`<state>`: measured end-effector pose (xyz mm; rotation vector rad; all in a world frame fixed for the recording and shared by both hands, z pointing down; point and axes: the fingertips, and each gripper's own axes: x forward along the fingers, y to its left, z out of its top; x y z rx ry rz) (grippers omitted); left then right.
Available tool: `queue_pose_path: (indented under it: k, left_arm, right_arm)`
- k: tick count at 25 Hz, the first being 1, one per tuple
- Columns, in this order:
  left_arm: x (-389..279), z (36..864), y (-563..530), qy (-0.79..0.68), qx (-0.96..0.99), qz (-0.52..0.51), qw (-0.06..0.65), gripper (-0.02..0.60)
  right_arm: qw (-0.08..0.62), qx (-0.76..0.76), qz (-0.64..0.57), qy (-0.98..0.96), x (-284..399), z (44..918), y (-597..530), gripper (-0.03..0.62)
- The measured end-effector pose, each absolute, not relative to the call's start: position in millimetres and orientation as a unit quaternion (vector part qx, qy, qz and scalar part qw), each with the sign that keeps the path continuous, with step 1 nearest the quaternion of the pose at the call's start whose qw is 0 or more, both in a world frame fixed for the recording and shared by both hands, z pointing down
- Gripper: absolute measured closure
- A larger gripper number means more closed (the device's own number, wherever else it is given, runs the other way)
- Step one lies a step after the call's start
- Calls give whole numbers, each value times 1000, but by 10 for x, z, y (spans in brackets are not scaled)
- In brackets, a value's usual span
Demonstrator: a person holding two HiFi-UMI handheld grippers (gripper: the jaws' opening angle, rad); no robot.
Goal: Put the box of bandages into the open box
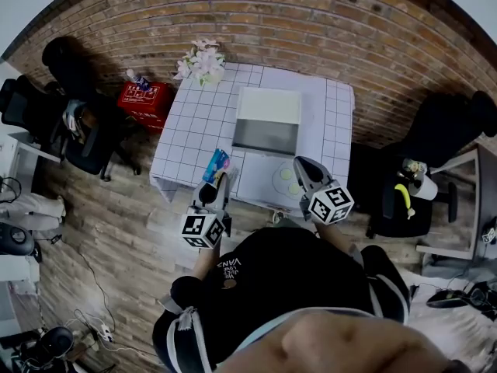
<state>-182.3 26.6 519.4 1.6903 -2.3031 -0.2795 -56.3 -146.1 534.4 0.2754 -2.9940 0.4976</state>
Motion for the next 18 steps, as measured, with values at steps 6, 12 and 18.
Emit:
queue_pose_path:
  k: [6, 12, 18]
  left_arm:
    - [-1822, 5172, -49, -790, 591, -91, 133, 502]
    - [-1810, 5208, -348, -790, 593, -82, 135, 502]
    - [-1800, 5249, -671, -784, 603, -71, 130, 502]
  right_arm:
    - [46, 91, 165, -981, -549, 5348, -1713, 597]
    - [47, 92, 173, -979, -503, 5436, -1945, 597]
    - [49, 80, 172, -981, -513, 5489, -2107, 597]
